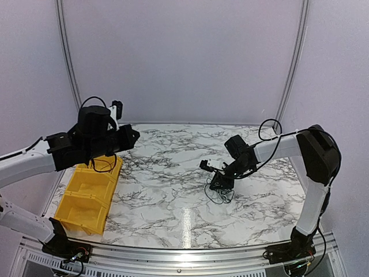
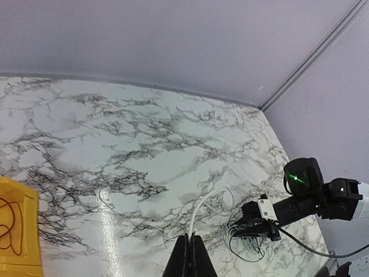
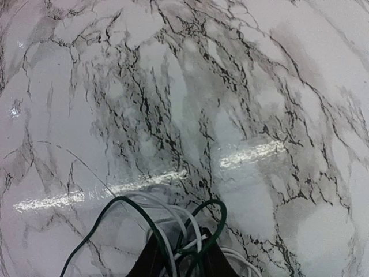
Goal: Untangle the cables
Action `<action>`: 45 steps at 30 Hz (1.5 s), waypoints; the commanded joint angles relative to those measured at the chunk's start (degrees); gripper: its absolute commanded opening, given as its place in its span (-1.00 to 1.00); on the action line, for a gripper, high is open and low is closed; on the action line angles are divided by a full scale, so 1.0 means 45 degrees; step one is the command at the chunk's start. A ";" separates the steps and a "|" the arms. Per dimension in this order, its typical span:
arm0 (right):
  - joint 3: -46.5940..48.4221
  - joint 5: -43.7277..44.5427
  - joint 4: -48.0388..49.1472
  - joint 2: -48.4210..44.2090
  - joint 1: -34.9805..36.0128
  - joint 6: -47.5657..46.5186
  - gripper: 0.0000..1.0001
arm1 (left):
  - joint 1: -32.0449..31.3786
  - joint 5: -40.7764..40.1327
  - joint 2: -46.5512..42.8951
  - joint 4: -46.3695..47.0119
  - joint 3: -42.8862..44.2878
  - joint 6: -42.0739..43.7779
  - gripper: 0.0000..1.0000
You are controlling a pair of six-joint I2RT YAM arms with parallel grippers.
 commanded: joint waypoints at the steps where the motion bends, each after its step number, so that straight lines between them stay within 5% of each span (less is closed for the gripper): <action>1: -0.0138 0.0887 -0.1161 0.0608 -0.0325 0.0065 -0.60 | 0.0210 -0.2465 -0.2012 -0.1358 0.0182 0.1147 -1.00; 8: -0.0076 0.0860 -0.1228 0.0675 -0.0369 0.0086 -0.61 | 0.0259 -0.4102 -0.3780 -0.2826 0.1213 0.2118 -1.00; 13: 0.0152 0.0659 -0.1427 0.0228 -0.0519 0.0241 -0.58 | 0.0269 -0.3272 -0.3901 -0.3038 0.1367 0.1955 -1.00; 25: 0.0720 0.0708 -0.2734 -0.4905 -0.1028 0.0001 0.18 | 0.0264 -0.0935 -0.2781 -0.2011 0.0336 0.1630 -1.00; 36: 0.1336 -0.0528 -0.3611 -0.7222 -0.1008 0.0168 0.18 | 0.0260 0.0075 -0.1564 -0.0473 -0.0386 0.1932 -1.00; 45: -0.2415 -0.0117 -0.0838 -0.8412 -0.1955 0.0499 0.16 | 0.0546 -0.1866 -0.0586 -0.2564 0.0851 0.4571 -1.00</action>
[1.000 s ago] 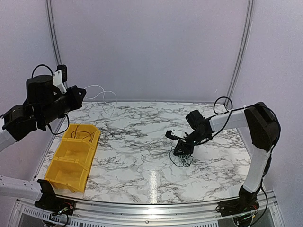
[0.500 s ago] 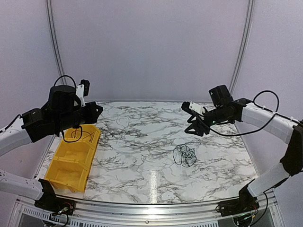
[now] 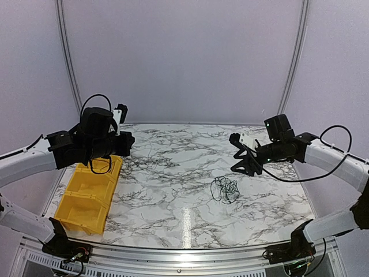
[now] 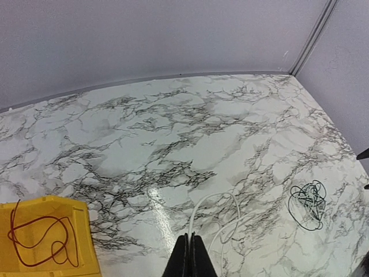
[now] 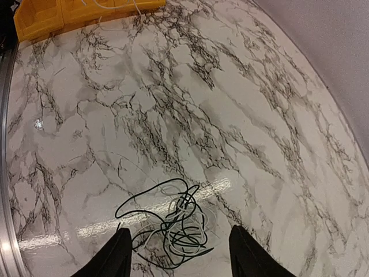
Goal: Untangle the cables
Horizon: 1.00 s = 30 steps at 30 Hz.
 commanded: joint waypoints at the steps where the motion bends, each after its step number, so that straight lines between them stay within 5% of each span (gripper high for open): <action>1: -0.1670 -0.0074 0.1820 -0.0580 -0.1198 0.0554 0.16 | 0.0294 -0.1446 -0.0084 -0.1296 0.0834 0.1276 -1.00; 4: -0.3285 -0.1597 0.3868 -0.1381 -0.3030 0.1571 0.18 | 0.0419 -0.2801 -0.0365 -0.2253 0.0933 0.1252 -1.00; 9: -0.3810 -0.1416 0.4010 -0.1577 -0.3944 0.1379 0.21 | 0.0601 -0.4190 -0.1041 -0.3624 0.1028 0.1262 -1.00; 30: -0.3431 -0.0982 0.3681 -0.0089 -0.3991 0.0908 0.26 | 0.1697 -0.5973 -0.2301 -0.8731 0.0400 -0.1875 -1.00</action>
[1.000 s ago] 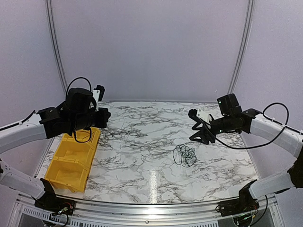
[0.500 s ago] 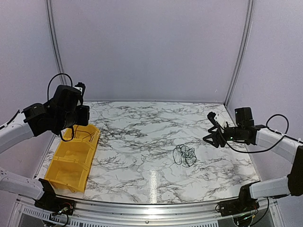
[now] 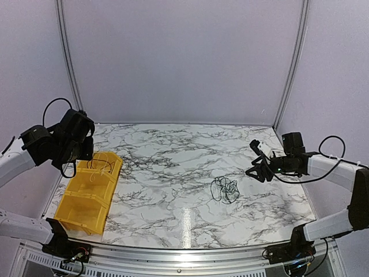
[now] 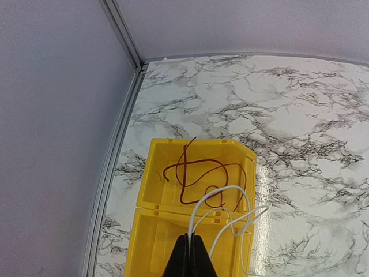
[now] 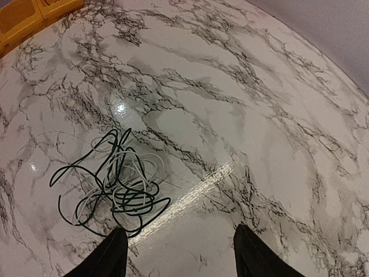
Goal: Untangle the cables
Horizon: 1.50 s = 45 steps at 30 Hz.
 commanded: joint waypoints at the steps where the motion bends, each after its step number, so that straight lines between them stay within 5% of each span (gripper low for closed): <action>1: 0.0476 0.0122 0.0150 -0.0001 -0.0082 -0.0140 0.27 | 0.0491 -0.0334 -0.0434 -0.1482 -0.0594 -0.1200 -1.00; 16: 0.0451 0.0034 0.0057 0.0077 -0.0092 -0.0225 0.27 | 0.1649 0.0193 0.1112 -0.2135 -0.2183 -0.4645 -1.00; 21: 0.0472 0.0031 0.0010 0.0072 -0.0097 -0.0298 0.28 | 0.2400 0.2108 0.2828 -0.1296 -0.2734 -0.4625 -1.00; 31: 0.0500 -0.0029 -0.0347 0.0131 -0.0082 -0.0566 0.28 | 0.3063 0.2209 0.4606 0.0383 -0.3241 -0.4586 -0.99; 35: 0.0525 -0.0086 -0.0387 0.0145 -0.0092 -0.0590 0.28 | 0.3154 0.2754 0.4530 0.0606 -0.3178 -0.3998 -0.36; 45: 0.0613 -0.0068 -0.0581 -0.0027 -0.0090 -0.0806 0.29 | 0.3192 0.4366 0.2061 0.0445 -0.1803 -0.2754 0.40</action>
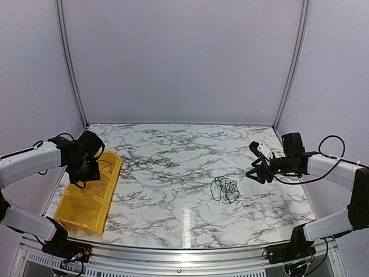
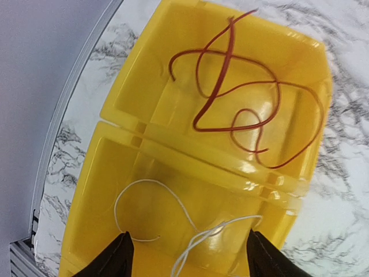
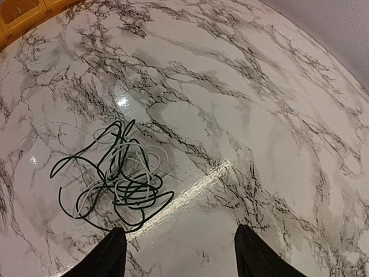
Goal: Untangle the cables
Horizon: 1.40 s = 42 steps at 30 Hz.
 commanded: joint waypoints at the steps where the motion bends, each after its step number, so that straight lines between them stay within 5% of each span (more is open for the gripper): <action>1: 0.0594 -0.0067 -0.0234 -0.0111 -0.0092 -0.0270 0.29 | 0.0060 0.1028 -0.0959 -0.0075 0.1394 0.0784 0.42; 6: 0.0654 -0.0113 -0.0401 -0.0243 -0.0092 -0.0373 0.29 | -0.0030 0.1537 -0.1060 0.0059 0.2618 0.1035 0.47; 10: 0.0603 -0.0240 -0.0450 -0.0337 -0.0092 -0.0489 0.29 | -0.1427 0.1752 -0.1314 0.1410 0.2984 0.2077 0.48; 13: 0.0697 -0.0370 -0.0651 -0.0197 -0.0092 -0.0664 0.28 | -0.3104 0.2022 -0.1557 0.3732 0.2404 0.2240 0.47; 16: 0.0865 -0.0668 -0.1108 0.0074 -0.0068 -0.0950 0.21 | -0.3694 0.4607 -0.1217 0.7709 0.1188 0.1859 0.26; 20: 0.0829 -0.0819 -0.1276 0.0156 -0.0056 -0.1118 0.13 | -0.4402 0.6441 0.0855 1.0053 0.1512 0.1661 -0.01; 28: 0.0811 -0.0828 -0.1365 0.0610 0.0333 -0.1264 0.08 | -0.5886 0.7535 0.5883 1.0503 0.4398 0.1282 -0.23; 35: 0.0969 -0.0171 -0.1322 0.1348 0.1489 -0.1265 0.19 | -0.6590 0.8552 0.8911 1.2278 0.5588 -0.1161 -0.15; 42: 0.1200 0.0268 -0.1367 0.2183 0.2070 -0.1170 0.29 | -0.6920 0.8751 1.0761 1.2280 0.7118 -0.1636 -0.12</action>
